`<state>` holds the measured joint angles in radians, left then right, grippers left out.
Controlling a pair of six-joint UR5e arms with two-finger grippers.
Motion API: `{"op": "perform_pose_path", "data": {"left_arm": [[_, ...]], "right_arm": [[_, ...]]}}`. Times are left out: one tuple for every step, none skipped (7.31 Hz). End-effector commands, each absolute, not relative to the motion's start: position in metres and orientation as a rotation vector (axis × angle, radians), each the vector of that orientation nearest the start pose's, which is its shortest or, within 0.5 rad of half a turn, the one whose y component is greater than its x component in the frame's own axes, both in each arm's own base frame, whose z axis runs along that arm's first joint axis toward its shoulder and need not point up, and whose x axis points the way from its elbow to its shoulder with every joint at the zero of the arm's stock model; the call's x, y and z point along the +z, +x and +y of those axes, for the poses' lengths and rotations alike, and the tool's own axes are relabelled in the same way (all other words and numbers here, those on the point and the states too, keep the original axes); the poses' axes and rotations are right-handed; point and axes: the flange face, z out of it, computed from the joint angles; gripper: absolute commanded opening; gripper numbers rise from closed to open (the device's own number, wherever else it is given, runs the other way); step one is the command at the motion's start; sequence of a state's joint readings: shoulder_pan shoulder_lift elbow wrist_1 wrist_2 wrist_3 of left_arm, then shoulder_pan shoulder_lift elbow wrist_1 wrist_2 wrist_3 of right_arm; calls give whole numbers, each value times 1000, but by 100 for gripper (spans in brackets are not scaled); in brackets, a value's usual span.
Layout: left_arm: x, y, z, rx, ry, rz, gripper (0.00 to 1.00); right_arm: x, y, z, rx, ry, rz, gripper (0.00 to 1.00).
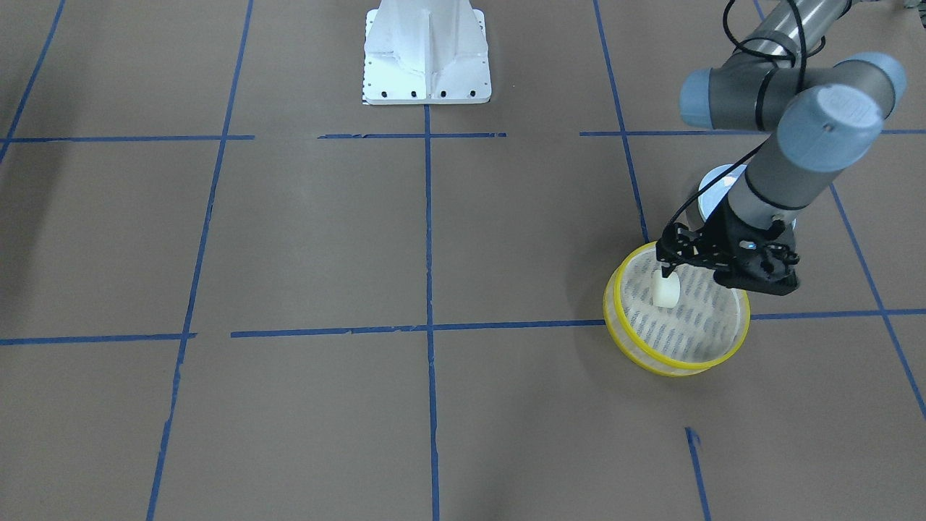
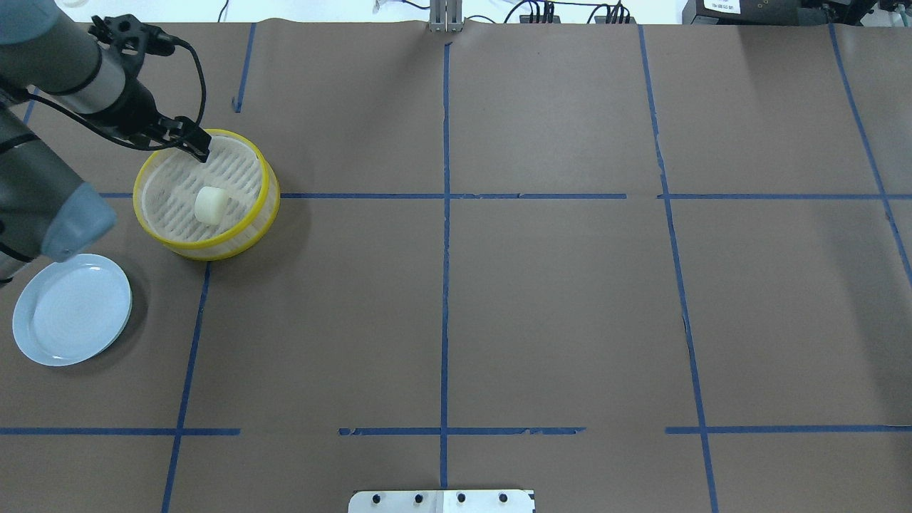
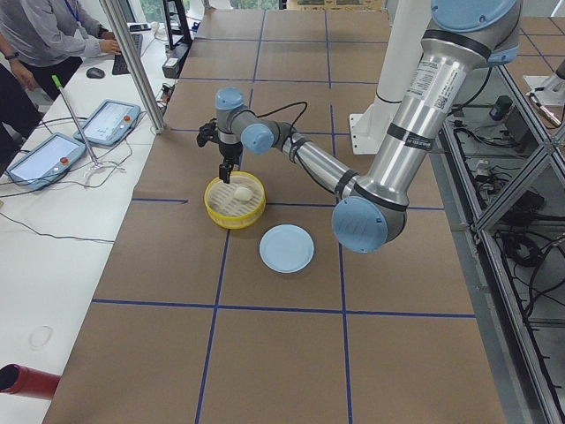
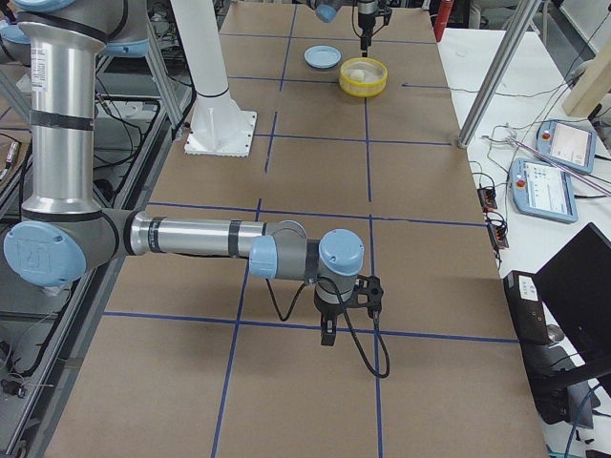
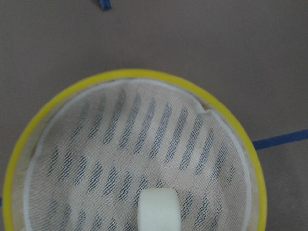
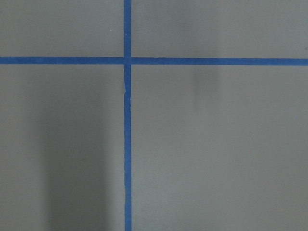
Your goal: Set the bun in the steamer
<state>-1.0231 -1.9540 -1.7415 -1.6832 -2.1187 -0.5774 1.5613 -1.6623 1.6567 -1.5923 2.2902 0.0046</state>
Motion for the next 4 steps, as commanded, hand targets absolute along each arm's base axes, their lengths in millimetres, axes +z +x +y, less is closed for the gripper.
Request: {"op": "perform_pose_path", "data": {"left_arm": [[374, 139, -575, 166, 382, 741, 100], [398, 92, -570, 176, 358, 736, 100], [444, 49, -559, 201, 330, 710, 100], [485, 17, -554, 286, 331, 668, 100]], "right_arm": [[666, 64, -451, 6, -31, -719, 100], [665, 64, -452, 5, -30, -719, 100], [666, 64, -451, 6, -31, -719, 100], [666, 64, -451, 6, -31, -719, 100]]}}
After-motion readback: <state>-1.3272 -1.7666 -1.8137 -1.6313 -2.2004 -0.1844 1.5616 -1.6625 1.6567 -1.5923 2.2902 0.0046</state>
